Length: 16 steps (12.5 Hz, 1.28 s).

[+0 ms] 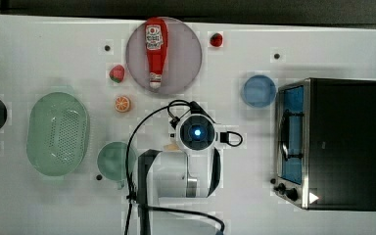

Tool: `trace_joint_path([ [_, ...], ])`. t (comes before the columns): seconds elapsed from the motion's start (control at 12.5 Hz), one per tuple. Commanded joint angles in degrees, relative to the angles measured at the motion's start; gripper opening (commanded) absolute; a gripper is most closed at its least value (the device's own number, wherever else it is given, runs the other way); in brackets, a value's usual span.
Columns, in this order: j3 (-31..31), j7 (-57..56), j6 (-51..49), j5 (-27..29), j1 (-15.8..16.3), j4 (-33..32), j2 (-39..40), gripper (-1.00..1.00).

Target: Pick banana from table and place on oven.

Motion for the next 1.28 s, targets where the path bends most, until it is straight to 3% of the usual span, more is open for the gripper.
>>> trace_joint_path([
  [0.08, 0.74, -0.83, 2.93, 0.26, 0.67, -0.03, 2.92, 1.0],
  [0.24, 0.76, -0.74, 5.99, 0.26, 0.71, 0.14, 4.83, 0.93],
  [0.72, 0.84, -0.74, 7.85, 0.26, 0.72, 0.18, 5.64, -0.48],
  [1.04, 1.11, -0.74, 5.72, 0.26, 0.73, 0.23, 1.46, -0.53],
  [1.28, 1.27, -0.74, -4.13, 0.27, 0.67, 1.65, -9.96, -0.53],
])
